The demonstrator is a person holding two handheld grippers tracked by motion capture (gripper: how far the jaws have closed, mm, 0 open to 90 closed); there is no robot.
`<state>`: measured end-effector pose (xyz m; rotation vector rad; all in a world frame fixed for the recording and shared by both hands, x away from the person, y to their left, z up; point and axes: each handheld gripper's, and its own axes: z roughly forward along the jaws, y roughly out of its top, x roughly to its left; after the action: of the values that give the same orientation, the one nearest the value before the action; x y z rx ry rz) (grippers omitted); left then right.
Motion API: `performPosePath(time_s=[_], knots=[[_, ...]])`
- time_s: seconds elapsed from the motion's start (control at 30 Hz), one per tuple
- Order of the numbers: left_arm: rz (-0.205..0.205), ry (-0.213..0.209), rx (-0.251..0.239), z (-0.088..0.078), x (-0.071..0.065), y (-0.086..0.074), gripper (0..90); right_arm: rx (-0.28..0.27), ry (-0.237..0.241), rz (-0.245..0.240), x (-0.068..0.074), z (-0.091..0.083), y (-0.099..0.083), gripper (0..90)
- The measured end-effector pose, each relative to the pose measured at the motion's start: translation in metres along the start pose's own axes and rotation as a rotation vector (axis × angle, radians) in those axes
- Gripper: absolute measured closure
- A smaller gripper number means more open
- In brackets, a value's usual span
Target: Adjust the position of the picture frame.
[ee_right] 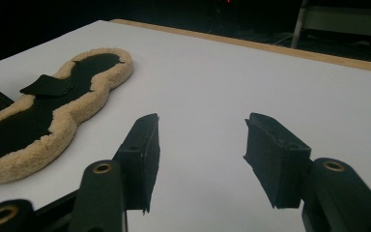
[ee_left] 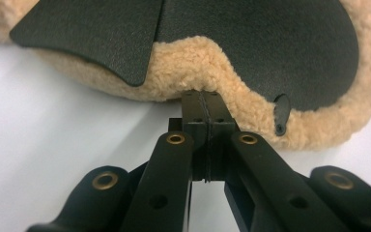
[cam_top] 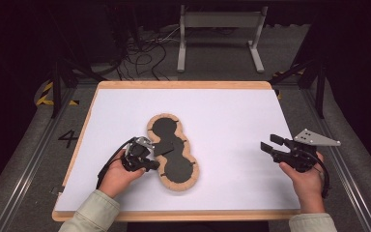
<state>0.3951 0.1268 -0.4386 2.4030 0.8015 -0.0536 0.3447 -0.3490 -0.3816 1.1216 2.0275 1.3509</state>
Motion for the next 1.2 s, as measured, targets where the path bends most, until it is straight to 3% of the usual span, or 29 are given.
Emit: performPosePath(time_s=[0.37,0.57,0.77,0.93,1.07,1.13,1.2], knots=[[0.071,-0.026,0.026,0.021,-0.022,0.017,90.0,-0.005,0.007,0.007,0.007,-0.009,0.001,45.2],[0.111,-0.033,0.036,0.032,-0.032,0.028,90.0,-0.008,0.012,-0.021,0.015,-0.014,0.005,45.0],[0.162,-0.036,0.043,0.044,-0.044,0.041,90.0,-0.006,0.003,0.002,0.016,-0.02,0.001,45.0],[0.174,-0.045,0.031,0.055,-0.051,0.054,90.0,-0.008,-0.003,0.022,0.014,-0.027,-0.002,45.1],[0.185,-0.035,0.035,0.055,-0.054,0.056,90.0,-0.005,-0.002,0.022,0.014,-0.027,-0.002,45.3],[0.179,-0.064,0.027,0.051,-0.053,0.053,86.2,0.0,0.004,0.025,0.015,-0.025,-0.001,47.1],[0.182,-0.062,0.022,0.046,-0.052,0.05,85.5,0.003,0.005,0.022,0.015,-0.023,0.0,48.5]])
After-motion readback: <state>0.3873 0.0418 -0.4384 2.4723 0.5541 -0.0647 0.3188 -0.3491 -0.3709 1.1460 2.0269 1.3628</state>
